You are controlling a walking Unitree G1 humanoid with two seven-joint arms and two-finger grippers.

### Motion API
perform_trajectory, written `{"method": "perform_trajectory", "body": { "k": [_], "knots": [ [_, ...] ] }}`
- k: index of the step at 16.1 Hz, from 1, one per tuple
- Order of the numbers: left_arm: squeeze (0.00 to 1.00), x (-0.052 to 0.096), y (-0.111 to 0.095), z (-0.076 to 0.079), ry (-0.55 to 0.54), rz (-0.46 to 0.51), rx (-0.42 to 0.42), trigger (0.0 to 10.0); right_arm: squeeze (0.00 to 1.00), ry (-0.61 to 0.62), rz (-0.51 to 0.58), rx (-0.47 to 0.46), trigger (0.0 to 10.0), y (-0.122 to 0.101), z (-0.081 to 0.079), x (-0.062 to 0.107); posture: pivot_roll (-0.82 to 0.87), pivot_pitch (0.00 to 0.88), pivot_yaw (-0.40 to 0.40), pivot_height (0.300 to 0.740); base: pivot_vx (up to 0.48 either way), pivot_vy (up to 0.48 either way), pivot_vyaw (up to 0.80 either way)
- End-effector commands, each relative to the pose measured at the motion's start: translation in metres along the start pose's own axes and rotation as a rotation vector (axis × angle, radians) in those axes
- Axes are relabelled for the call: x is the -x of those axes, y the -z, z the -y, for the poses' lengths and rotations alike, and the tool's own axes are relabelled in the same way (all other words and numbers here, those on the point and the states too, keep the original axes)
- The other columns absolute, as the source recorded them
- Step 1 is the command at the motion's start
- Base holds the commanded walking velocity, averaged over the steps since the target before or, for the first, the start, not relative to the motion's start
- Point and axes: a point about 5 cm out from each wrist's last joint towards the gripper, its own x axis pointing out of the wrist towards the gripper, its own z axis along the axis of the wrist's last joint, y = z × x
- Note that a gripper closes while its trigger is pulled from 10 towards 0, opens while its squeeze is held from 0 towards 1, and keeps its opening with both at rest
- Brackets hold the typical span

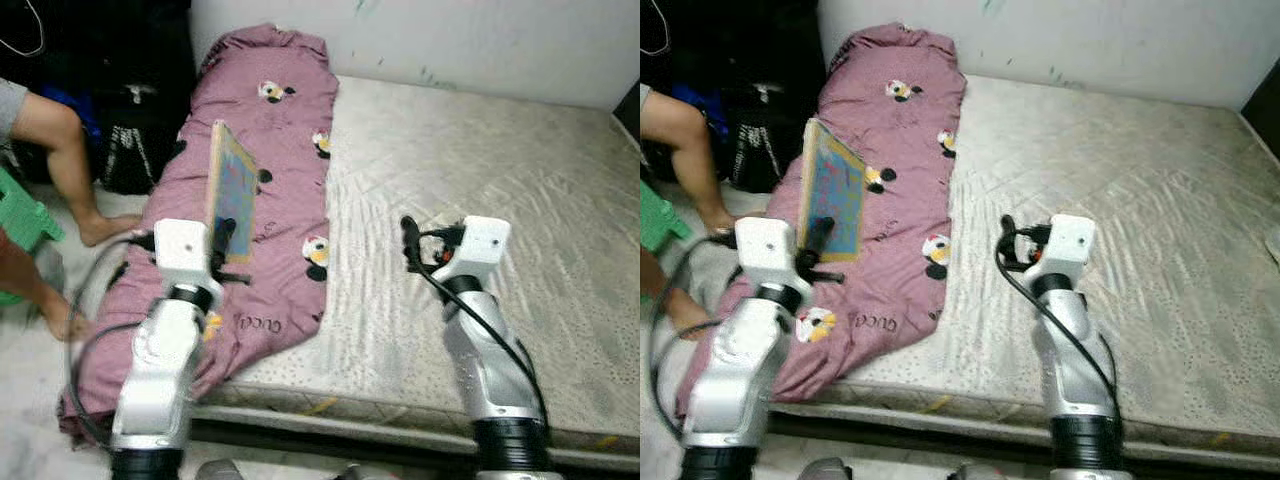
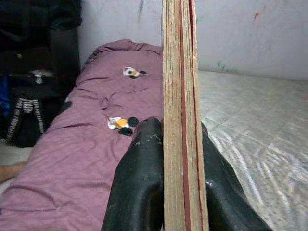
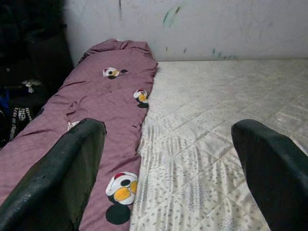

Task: Clean up the room

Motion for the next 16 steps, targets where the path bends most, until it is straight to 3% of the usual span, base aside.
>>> {"method": "perform_trajectory", "body": {
  "k": [1, 6, 16],
  "knots": [
    [0.00, -0.0005, -0.0059, 0.0001, 0.009, 0.034, -0.001, 10.0, 0.00, -0.003, 0.005, 0.001, 10.0, -0.0022, 0.0000, -0.0013, 0.01, 0.005, -0.067, 0.740, 0.000, -0.289, 0.00],
    [0.00, -0.0010, -0.0063, 0.0001, 0.010, 0.036, -0.001, 10.0, 0.00, -0.006, 0.001, 0.006, 10.0, -0.0019, -0.0006, -0.0022, 0.01, 0.003, -0.069, 0.740, 0.000, -0.289, -0.44],
    [0.00, -0.0008, -0.0056, 0.0016, 0.013, 0.036, 0.007, 10.0, 0.00, -0.006, -0.009, 0.017, 10.0, 0.0003, 0.0002, -0.0013, 0.01, 0.009, -0.071, 0.740, 0.000, -0.293, 0.00]
  ]
}}
